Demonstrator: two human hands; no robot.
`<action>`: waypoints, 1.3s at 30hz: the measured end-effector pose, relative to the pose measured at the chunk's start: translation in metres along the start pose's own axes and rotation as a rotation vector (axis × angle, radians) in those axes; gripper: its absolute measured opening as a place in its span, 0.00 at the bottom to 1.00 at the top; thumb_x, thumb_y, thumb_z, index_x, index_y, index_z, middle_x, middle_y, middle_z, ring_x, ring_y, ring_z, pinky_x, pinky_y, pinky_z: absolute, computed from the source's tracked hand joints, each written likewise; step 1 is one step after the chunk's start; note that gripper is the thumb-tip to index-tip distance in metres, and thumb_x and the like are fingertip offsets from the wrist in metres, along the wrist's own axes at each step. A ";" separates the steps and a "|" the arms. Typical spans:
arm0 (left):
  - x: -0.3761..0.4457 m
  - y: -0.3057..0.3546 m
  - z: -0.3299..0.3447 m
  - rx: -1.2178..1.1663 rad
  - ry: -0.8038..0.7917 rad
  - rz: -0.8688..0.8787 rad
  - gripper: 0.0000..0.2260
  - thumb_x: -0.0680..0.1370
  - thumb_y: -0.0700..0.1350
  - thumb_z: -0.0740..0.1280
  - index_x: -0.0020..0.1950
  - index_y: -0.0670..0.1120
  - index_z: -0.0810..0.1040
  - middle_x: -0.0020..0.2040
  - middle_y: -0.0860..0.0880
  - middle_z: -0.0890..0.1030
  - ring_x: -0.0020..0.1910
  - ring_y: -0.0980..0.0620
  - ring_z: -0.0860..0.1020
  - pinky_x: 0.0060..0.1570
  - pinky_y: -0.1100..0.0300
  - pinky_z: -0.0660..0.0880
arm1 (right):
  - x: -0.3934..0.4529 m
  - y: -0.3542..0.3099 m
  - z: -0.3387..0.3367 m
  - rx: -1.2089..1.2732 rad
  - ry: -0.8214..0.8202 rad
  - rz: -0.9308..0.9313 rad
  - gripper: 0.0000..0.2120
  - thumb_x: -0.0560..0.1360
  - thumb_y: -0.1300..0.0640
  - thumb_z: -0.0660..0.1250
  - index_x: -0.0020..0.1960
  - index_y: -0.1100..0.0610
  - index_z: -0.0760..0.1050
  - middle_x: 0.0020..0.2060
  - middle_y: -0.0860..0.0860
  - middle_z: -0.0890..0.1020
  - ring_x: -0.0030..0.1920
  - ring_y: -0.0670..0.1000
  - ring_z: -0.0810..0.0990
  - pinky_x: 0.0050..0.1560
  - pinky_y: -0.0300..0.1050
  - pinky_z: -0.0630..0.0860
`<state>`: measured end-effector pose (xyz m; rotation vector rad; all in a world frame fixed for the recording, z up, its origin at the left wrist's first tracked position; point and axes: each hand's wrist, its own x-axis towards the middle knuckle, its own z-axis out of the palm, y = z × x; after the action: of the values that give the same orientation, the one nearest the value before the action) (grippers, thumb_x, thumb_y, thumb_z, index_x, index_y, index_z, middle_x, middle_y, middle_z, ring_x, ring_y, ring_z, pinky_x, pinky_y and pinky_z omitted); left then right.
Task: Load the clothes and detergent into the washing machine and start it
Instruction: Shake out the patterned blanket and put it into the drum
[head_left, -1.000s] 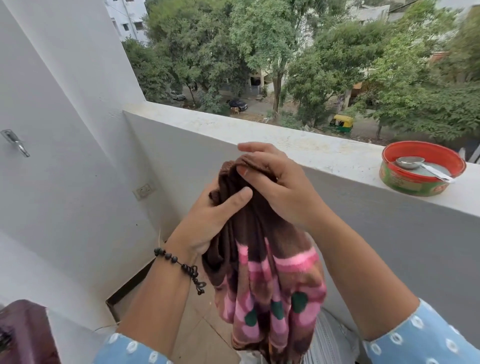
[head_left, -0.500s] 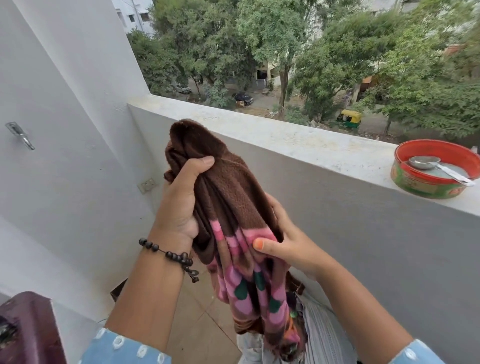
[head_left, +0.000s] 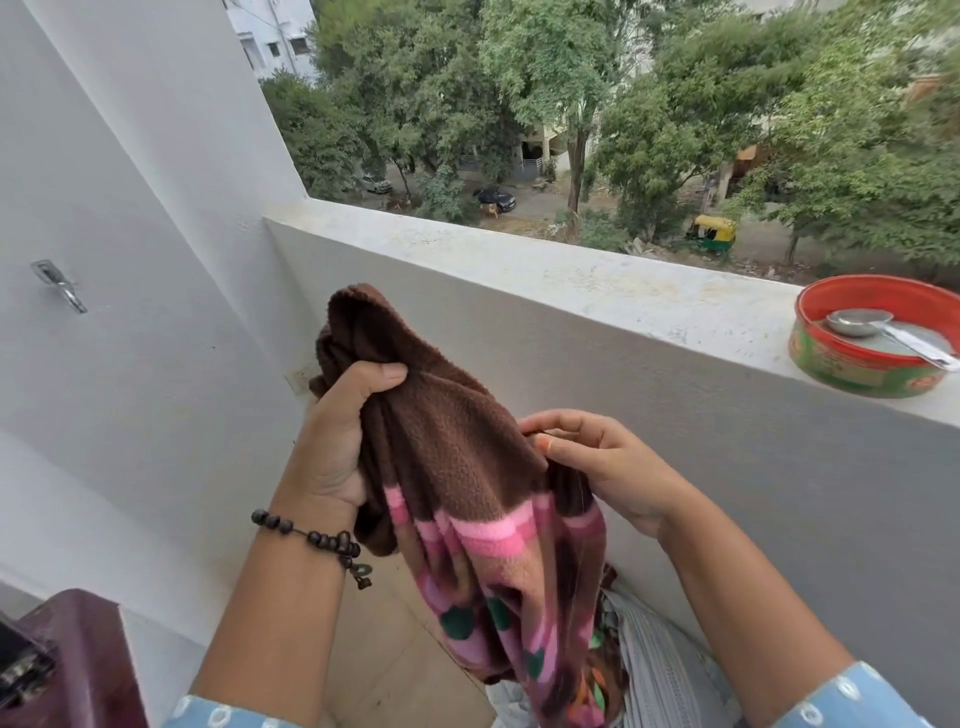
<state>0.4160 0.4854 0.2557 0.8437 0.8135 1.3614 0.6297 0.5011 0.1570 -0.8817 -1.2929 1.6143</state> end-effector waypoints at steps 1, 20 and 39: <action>0.000 -0.002 -0.004 0.005 0.031 -0.012 0.05 0.62 0.37 0.70 0.34 0.44 0.85 0.37 0.44 0.85 0.36 0.48 0.84 0.38 0.55 0.82 | -0.001 -0.015 0.004 0.016 0.041 -0.077 0.11 0.79 0.66 0.63 0.58 0.62 0.79 0.50 0.58 0.84 0.49 0.53 0.82 0.54 0.45 0.79; -0.018 0.013 -0.011 0.102 0.033 0.072 0.05 0.67 0.36 0.74 0.40 0.43 0.86 0.42 0.40 0.85 0.40 0.44 0.85 0.45 0.50 0.82 | 0.003 -0.049 0.090 -0.233 0.072 -0.384 0.33 0.72 0.39 0.68 0.74 0.41 0.63 0.69 0.44 0.72 0.69 0.39 0.70 0.64 0.38 0.72; -0.041 0.034 -0.101 -0.086 0.320 0.085 0.14 0.75 0.46 0.72 0.58 0.43 0.80 0.53 0.44 0.85 0.54 0.46 0.84 0.51 0.53 0.80 | -0.012 -0.015 0.125 -0.180 0.036 -0.031 0.18 0.67 0.78 0.70 0.47 0.59 0.84 0.43 0.55 0.85 0.43 0.53 0.84 0.47 0.45 0.83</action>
<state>0.3090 0.4488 0.2368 0.6065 0.9647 1.6201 0.5236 0.4451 0.1979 -0.9898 -1.4356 1.4683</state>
